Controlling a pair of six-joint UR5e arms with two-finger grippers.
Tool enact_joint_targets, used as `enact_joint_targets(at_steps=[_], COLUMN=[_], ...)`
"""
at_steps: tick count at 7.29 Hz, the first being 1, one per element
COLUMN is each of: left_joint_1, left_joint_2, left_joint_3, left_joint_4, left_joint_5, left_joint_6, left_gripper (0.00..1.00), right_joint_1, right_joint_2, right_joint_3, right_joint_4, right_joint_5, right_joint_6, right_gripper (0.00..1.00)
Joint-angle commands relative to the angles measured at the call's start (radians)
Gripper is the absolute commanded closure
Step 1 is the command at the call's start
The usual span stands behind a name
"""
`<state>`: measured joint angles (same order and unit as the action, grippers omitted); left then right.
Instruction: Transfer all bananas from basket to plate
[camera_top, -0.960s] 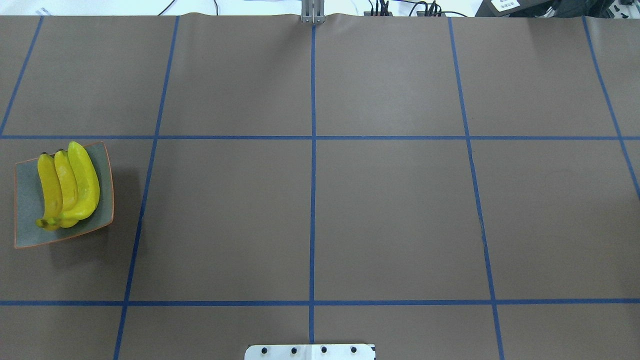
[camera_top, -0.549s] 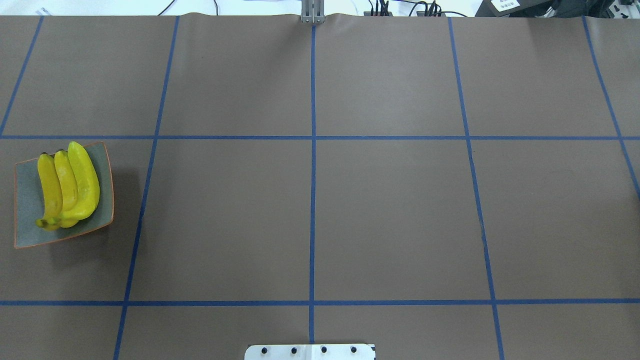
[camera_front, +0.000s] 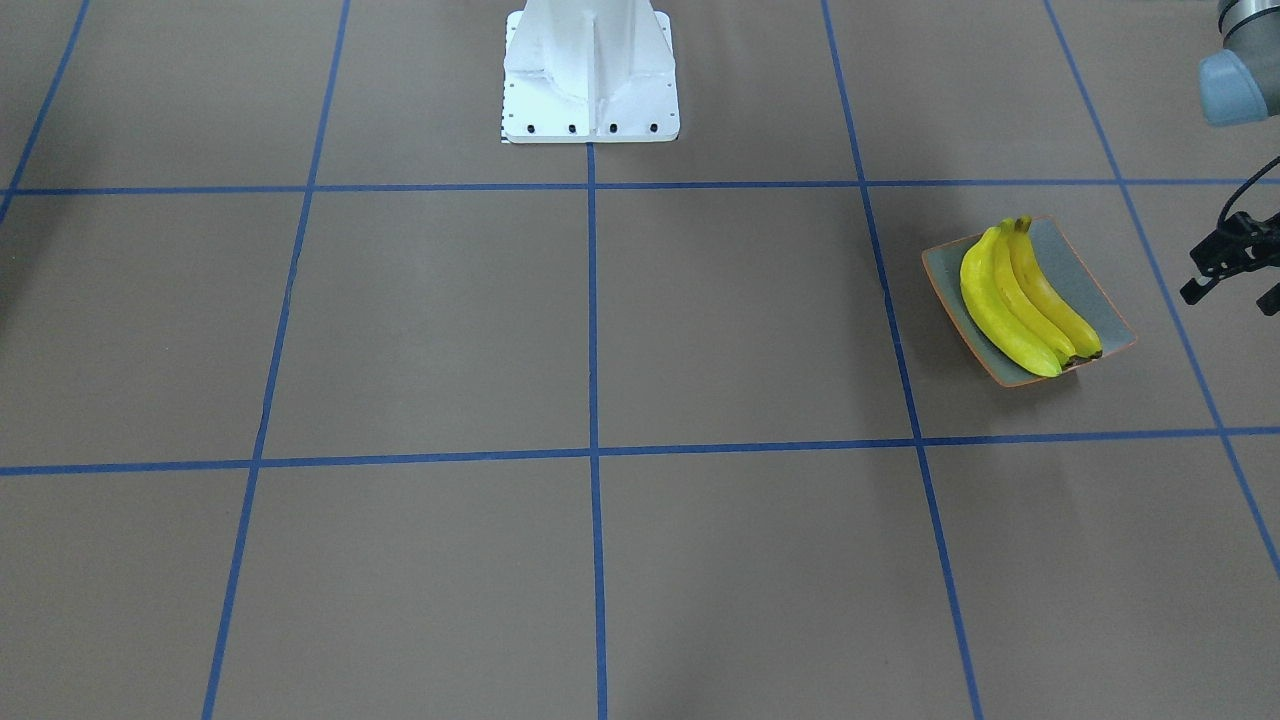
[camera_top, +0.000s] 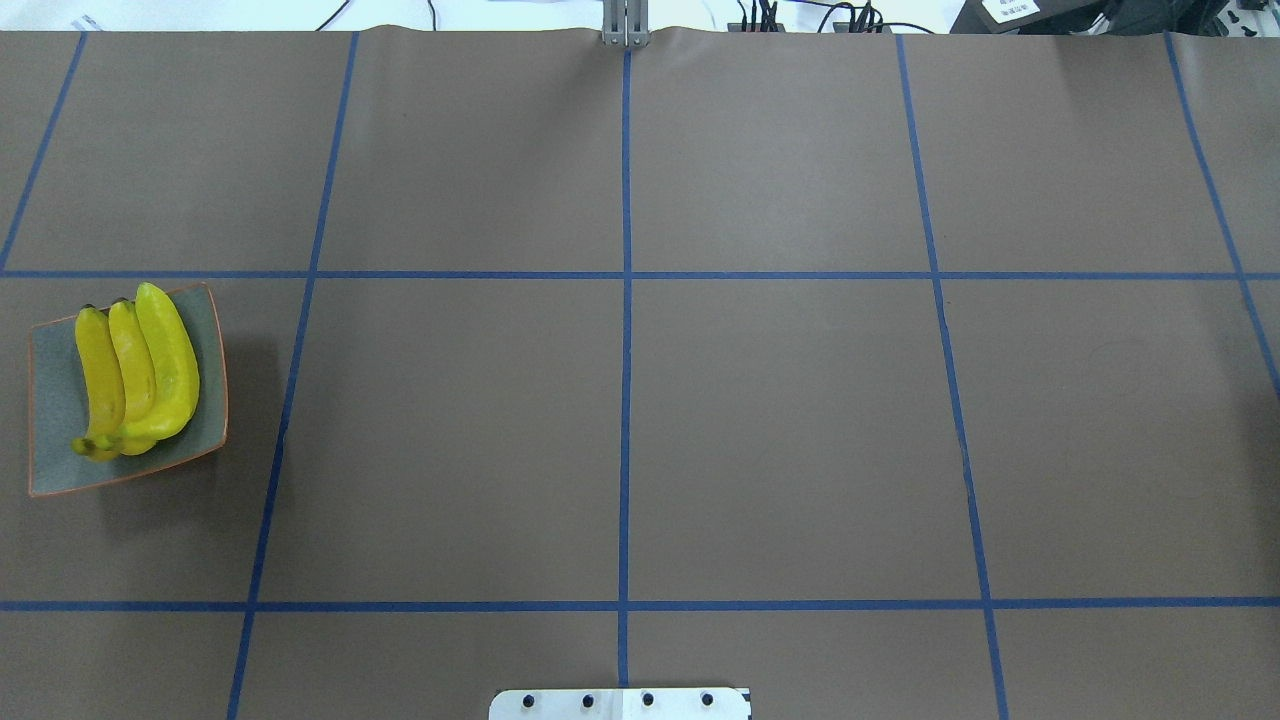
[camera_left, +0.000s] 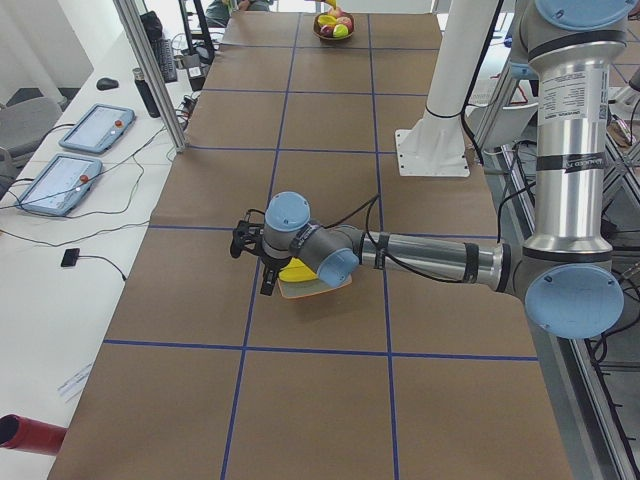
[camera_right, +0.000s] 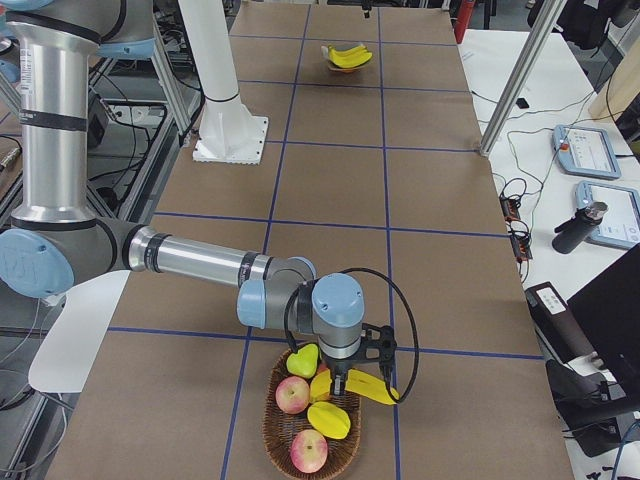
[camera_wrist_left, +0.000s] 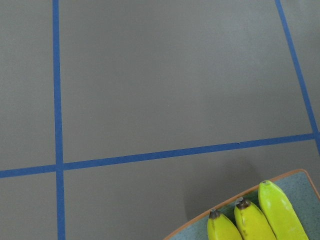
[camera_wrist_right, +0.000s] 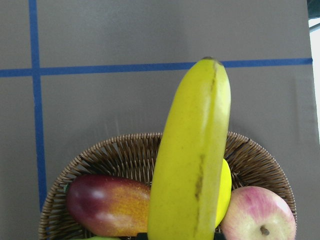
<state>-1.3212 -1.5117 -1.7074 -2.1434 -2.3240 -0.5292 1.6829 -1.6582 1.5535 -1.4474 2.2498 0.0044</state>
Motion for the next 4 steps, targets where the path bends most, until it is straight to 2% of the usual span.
enact_joint_targets(at_steps=[1,3,4], left_joint_1=[0.003,0.031,0.077], left_joint_2=[-0.053,-0.164,-0.233], left_joint_3=[-0.004,0.006,0.009], left_joint_4=[0.000,0.000,0.000], left_joint_5=[-0.056,-0.087,-0.086], left_joint_6=[-0.134,-0.288,-0.396], left_gripper=[0.00,0.00,0.00], right_joint_1=[-0.049,-0.180,-0.256], right_joint_2=[0.038,0.131,0.168], right_joint_3=[0.063,0.131,0.140], right_joint_4=[0.007,0.051,0.165], right_joint_5=[0.161,0.189,0.189], right_joint_6=[0.183,0.500,0.701], right_gripper=[1.00,1.00,1.00])
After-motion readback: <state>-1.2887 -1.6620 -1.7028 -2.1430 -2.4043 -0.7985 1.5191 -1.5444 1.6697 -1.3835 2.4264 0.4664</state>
